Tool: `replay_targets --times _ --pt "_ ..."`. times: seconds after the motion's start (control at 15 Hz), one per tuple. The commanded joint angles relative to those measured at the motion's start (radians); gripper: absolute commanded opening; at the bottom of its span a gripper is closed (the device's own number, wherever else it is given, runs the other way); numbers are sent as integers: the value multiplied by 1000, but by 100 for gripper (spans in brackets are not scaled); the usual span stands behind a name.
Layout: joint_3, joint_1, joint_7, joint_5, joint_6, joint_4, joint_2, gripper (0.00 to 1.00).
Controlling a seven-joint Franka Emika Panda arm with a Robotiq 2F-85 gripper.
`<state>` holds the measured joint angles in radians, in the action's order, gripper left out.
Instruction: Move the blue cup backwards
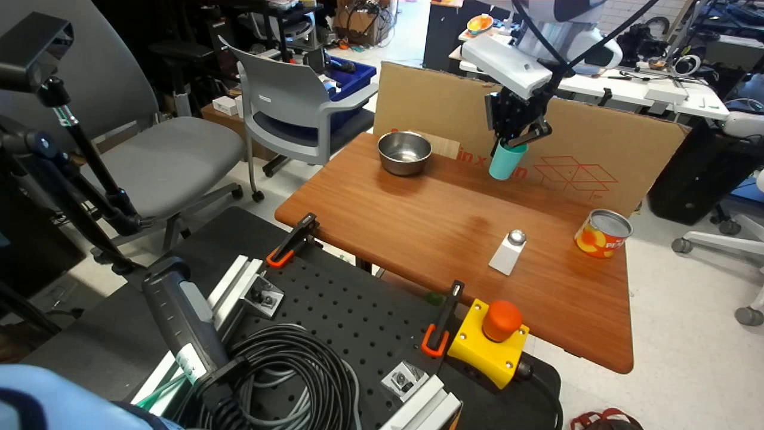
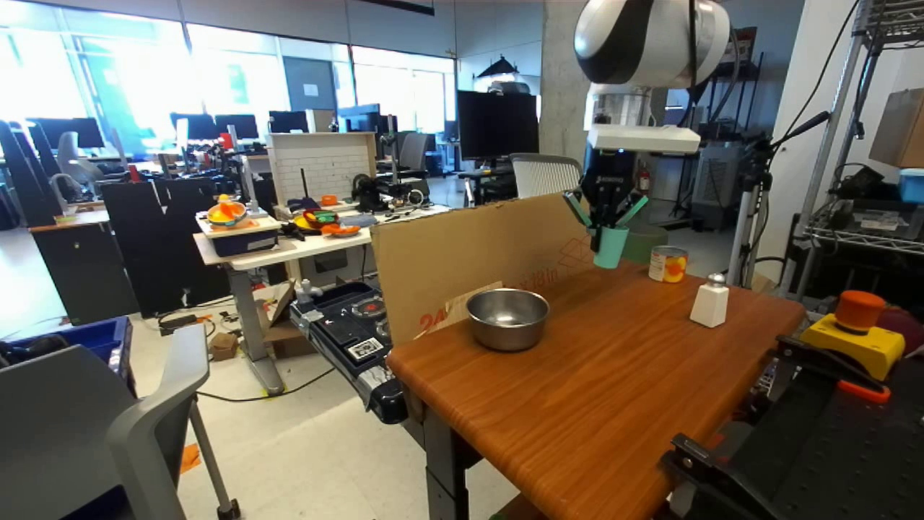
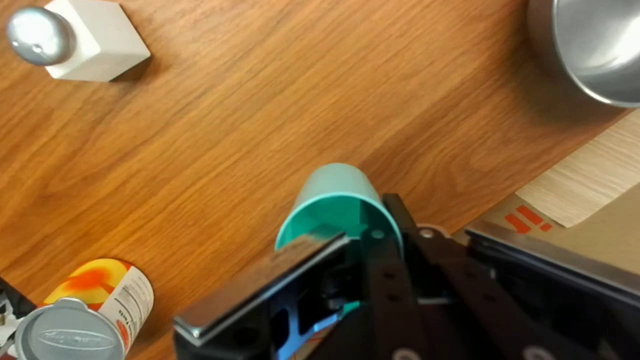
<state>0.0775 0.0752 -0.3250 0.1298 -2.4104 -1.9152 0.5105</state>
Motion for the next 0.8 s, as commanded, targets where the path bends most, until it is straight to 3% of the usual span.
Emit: replay_targets --times 0.0,0.67,0.73 --pt "17 -2 -30 17 52 135 119 1" --pt "33 -1 -89 23 110 307 285 1" --pt "32 0 -91 23 125 315 287 29"
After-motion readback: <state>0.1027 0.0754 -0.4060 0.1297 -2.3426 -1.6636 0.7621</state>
